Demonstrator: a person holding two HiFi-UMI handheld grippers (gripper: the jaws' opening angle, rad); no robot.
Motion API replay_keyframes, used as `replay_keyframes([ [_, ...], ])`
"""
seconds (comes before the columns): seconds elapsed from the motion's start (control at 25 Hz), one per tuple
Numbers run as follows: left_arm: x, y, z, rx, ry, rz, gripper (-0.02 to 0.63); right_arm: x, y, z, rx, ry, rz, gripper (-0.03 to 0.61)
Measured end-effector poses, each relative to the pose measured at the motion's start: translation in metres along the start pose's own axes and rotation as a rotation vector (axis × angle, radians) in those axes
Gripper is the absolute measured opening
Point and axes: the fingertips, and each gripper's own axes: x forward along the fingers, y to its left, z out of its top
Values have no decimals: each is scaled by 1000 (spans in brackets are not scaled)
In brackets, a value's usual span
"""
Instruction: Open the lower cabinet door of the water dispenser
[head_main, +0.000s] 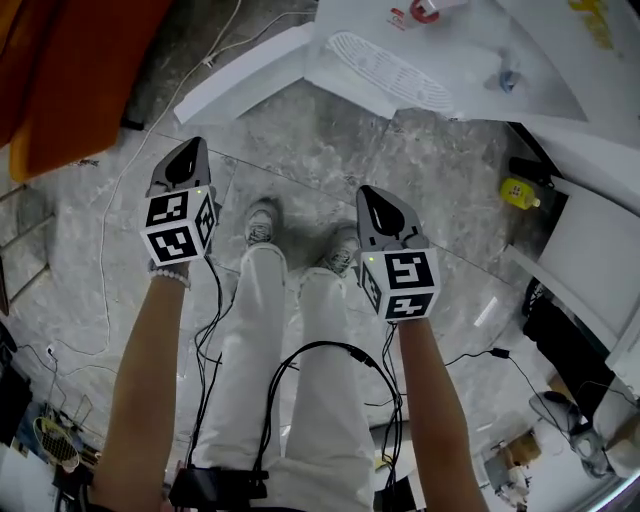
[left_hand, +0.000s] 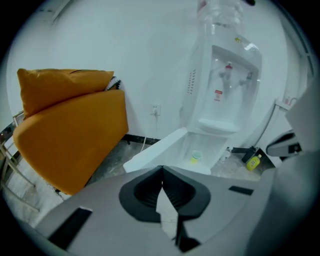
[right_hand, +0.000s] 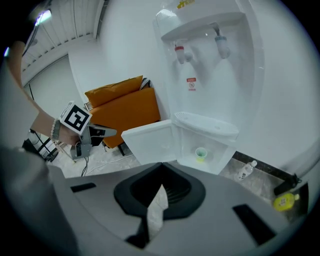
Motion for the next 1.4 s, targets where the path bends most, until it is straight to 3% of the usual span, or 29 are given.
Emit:
replay_keyframes([
  [0.4, -72, -73, 71, 69, -72, -165, 14, -61, -4, 71, 54, -98, -37, 3],
  [0.76, -132, -116, 144, 208, -118, -263, 14, -125, -11, 140, 68, -201, -87, 3],
  [1.12, -198, -149, 212, 187, -186, -338, 12, -187, -15, 204, 10, -290, -107, 3],
  [1.4, -251, -152, 273, 204, -290, -341, 12, -233, -9, 226, 29, -311, -119, 3],
])
